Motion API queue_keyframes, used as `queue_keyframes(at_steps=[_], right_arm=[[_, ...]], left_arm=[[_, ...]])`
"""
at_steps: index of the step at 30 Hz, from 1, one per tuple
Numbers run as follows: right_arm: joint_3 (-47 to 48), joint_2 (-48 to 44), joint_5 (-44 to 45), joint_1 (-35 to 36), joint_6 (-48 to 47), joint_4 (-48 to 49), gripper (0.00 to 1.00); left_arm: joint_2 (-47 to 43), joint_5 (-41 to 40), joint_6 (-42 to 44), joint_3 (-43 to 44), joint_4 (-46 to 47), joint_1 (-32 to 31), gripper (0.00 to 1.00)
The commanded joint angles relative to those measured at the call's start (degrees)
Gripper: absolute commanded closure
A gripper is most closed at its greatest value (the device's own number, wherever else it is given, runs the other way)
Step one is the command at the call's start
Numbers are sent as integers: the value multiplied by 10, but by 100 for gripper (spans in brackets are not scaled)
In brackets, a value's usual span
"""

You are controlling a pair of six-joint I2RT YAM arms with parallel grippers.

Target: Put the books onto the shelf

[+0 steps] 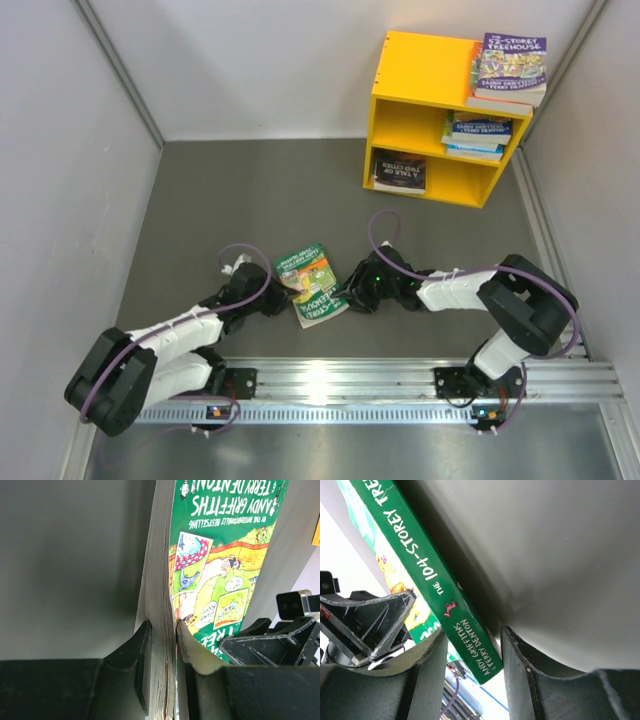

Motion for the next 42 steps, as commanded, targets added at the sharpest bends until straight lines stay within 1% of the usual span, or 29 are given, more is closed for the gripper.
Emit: queue_keyframes(at_steps=[1, 2, 3, 4, 5, 6, 7, 8, 9, 10, 11, 12, 13, 14, 15, 16, 17, 18, 20, 25, 27, 29, 32, 34, 36, 37, 42], right_arm=[[7, 7, -11, 7, 12, 114, 100], [-4, -1, -11, 7, 12, 119, 100], [-9, -10, -11, 7, 11, 123, 100], [-13, -21, -7, 4, 2, 120, 100], [-16, -46, -5, 0, -6, 109, 100], [-15, -63, 2, -4, -14, 91, 100], [-16, -80, 7, -17, -30, 75, 100], [-21, -118, 10, -28, -36, 44, 100], [-28, -139, 17, -40, -42, 34, 100], [-43, -160, 17, -67, -44, 26, 100], [-52, -203, 17, -83, -44, 12, 100], [-61, -227, 17, -99, -44, 6, 100], [-70, -249, 17, -132, -44, 0, 100], [-81, -295, 14, -149, -46, -18, 100], [-84, -316, 12, -165, -50, -35, 100], [-82, -337, 12, -196, -63, -51, 100], [-80, -374, 10, -212, -71, -70, 100], [-79, -391, 7, -225, -78, -97, 100], [-79, -422, -4, -261, -92, -110, 100], [-79, -444, -19, -302, -102, -124, 100], [-75, -451, -28, -320, -109, -145, 100], [-63, -453, -37, -350, -117, -162, 100], [-53, -462, -74, -401, -119, -163, 100], [-43, -456, -100, -443, -118, -148, 100], [-32, -444, -138, -459, -116, -114, 100], [-18, -429, -149, -491, -116, -107, 100], [21, -394, -193, -528, -112, -68, 100]], left_arm=[[49, 101, 49, 6, 39, -16, 100], [60, 114, 64, 23, 33, -16, 100], [68, 122, 79, 34, 26, -16, 90], [81, 136, 108, 43, 15, -16, 82], [83, 137, 122, 64, 0, -16, 69], [82, 134, 137, 77, -46, -16, 48], [69, 128, 165, 90, -73, -16, 38], [61, 112, 177, 112, -95, -16, 4], [50, 100, 189, 123, -143, -16, 1], [30, 89, 211, 144, -163, -16, 1], [22, 67, 221, 154, -184, -16, 1], [14, 58, 230, 164, -201, -15, 1], [2, 50, 241, 172, -235, -15, 1], [-4, 35, 247, 189, -246, -15, 1], [-8, 27, 251, 195, -256, -15, 1], [-14, 17, 256, 210, -287, -15, 1], [-18, 9, 258, 217, -297, -15, 1], [-21, 4, 261, 222, -304, -15, 1], [-31, 1, 264, 226, -309, -15, 1], [-29, 10, 262, 221, -299, -15, 1], [-20, 16, 262, 221, -296, -15, 1], [-12, 28, 263, 222, -296, -15, 1], [-9, 39, 264, 220, -296, -15, 1], [-14, 40, 265, 216, -296, -15, 1], [-22, 38, 268, 212, -297, -15, 1], [-23, 38, 268, 209, -298, -15, 1], [-25, 39, 270, 208, -304, -15, 1]])
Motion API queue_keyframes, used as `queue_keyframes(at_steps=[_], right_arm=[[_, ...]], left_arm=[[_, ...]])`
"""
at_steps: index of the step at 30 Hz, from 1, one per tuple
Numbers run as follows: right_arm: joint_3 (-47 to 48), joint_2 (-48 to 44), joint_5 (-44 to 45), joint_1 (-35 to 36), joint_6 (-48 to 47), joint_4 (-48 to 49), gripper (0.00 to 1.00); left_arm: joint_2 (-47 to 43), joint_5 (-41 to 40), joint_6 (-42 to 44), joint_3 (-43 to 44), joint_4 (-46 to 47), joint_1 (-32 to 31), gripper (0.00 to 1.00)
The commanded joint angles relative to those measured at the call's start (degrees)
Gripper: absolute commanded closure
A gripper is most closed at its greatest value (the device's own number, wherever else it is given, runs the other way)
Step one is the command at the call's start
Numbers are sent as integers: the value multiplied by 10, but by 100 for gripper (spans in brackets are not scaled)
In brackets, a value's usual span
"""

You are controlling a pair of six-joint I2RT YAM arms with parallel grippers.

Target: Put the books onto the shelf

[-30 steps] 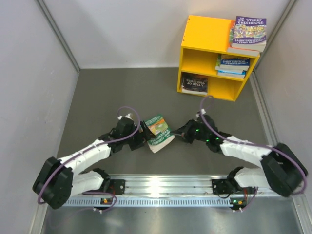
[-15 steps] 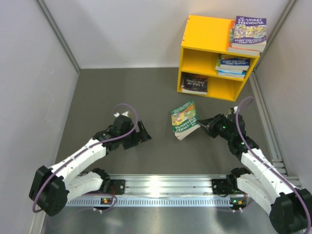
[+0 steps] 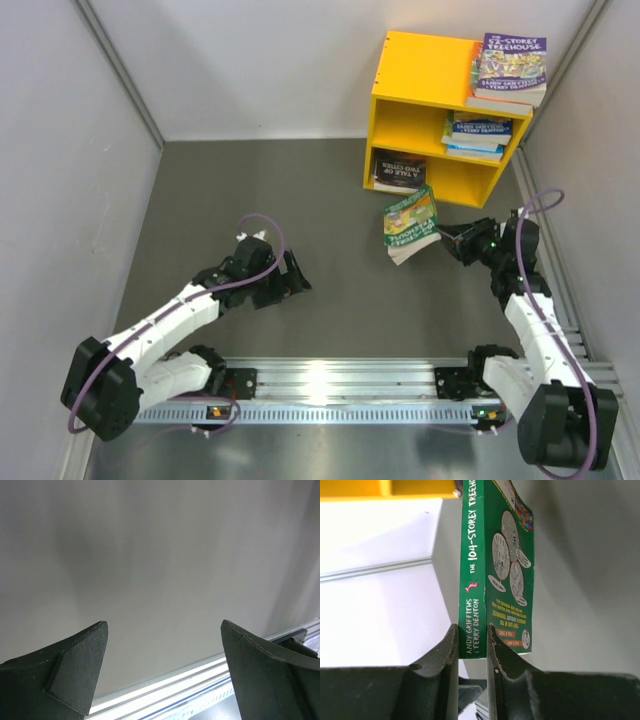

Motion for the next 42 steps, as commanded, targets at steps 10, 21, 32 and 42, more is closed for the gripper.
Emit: queue_keyframes(at_steps=[10, 21, 32, 42], right_arm=[[87, 64, -87, -72, 58, 189, 100], [46, 147, -79, -81, 146, 360, 100], [3, 214, -73, -82, 183, 451, 100], [-34, 317, -68, -84, 202, 584, 100]], left_arm=[[6, 2, 25, 21, -13, -1, 1], [34, -9, 38, 48, -14, -1, 1], [74, -18, 54, 75, -25, 0, 1], [120, -16, 78, 117, -46, -1, 1]])
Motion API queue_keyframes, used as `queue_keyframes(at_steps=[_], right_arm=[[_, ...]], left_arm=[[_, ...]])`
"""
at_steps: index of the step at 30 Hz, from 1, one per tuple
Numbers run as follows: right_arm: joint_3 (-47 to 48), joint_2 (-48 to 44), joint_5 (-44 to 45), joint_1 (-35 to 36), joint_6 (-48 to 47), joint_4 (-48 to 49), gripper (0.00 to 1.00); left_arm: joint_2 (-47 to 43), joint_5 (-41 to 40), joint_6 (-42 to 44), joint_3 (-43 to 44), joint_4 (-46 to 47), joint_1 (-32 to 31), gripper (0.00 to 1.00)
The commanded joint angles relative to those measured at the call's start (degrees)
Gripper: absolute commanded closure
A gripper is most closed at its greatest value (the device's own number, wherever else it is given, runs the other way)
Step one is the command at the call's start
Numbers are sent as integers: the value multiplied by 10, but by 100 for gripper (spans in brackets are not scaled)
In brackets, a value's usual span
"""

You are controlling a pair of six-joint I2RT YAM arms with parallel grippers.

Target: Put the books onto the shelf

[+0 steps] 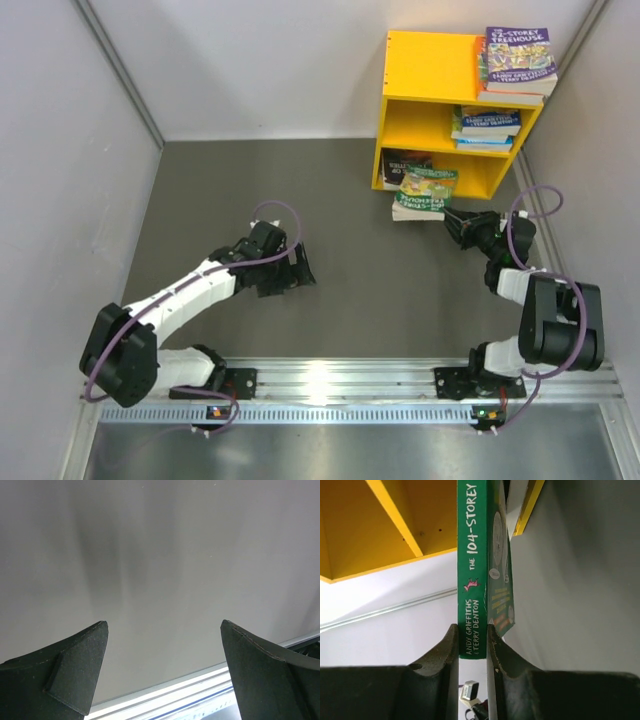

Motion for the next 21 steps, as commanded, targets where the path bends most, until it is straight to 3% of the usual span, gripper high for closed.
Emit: queue_keyframes(at_steps=[1, 6, 13, 21], right_arm=[[15, 33, 10, -8, 12, 140, 100], [75, 102, -14, -7, 2, 152, 100], [232, 159, -45, 15, -106, -29, 100], [357, 261, -24, 62, -145, -103, 100]], left_arm=[[12, -9, 23, 36, -12, 0, 1], [33, -10, 38, 64, -28, -1, 1], [40, -15, 45, 73, -43, -1, 1], [18, -35, 45, 69, -67, 0, 1]])
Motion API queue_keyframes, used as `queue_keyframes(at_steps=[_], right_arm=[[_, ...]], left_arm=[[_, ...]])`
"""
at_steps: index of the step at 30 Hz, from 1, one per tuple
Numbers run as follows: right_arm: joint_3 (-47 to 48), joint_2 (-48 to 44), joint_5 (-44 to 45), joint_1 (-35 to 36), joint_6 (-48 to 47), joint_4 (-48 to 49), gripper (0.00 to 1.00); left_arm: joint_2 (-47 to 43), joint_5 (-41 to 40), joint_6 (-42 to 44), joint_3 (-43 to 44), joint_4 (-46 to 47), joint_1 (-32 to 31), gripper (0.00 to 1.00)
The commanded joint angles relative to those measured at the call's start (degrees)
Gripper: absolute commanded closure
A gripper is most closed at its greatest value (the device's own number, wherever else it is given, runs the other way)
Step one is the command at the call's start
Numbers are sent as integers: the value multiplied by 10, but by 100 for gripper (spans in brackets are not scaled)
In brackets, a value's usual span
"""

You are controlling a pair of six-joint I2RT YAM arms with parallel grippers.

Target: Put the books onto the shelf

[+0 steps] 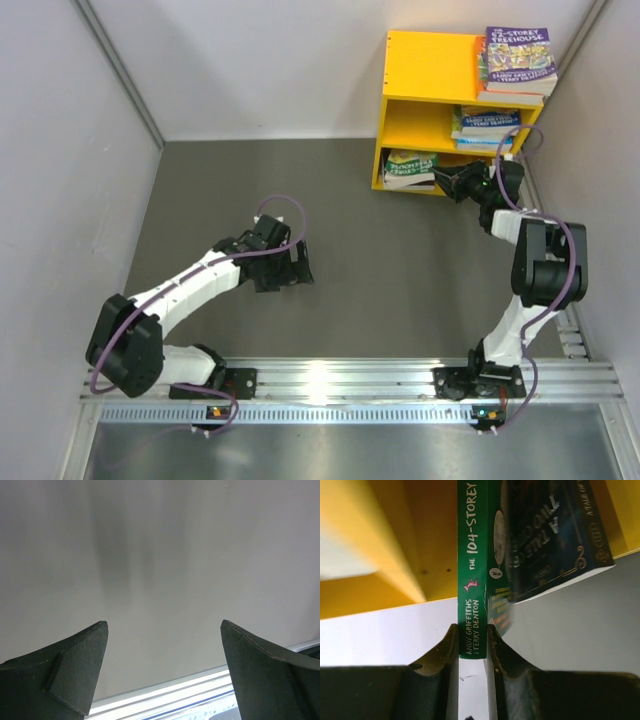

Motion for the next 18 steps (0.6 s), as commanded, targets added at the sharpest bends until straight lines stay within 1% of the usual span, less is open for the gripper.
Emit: queue_keyframes(at_steps=[1, 7, 8, 13, 16, 18], right_arm=[[52, 42, -2, 23, -27, -11, 100], [104, 107, 12, 40, -19, -21, 100], [115, 120, 17, 43, -18, -22, 100], [156, 151, 36, 52, -11, -49, 100], [167, 158, 65, 52, 2, -58, 100], [169, 165, 74, 53, 9, -60, 94]], left_arm=[[-27, -19, 4, 15, -21, 0, 1], [-69, -37, -5, -3, -45, 0, 1], [-74, -57, -5, -7, -50, 1, 1], [-101, -83, -5, -6, -77, 2, 1], [-115, -95, -10, -8, -91, 3, 1], [-122, -100, -12, -11, -94, 5, 1]])
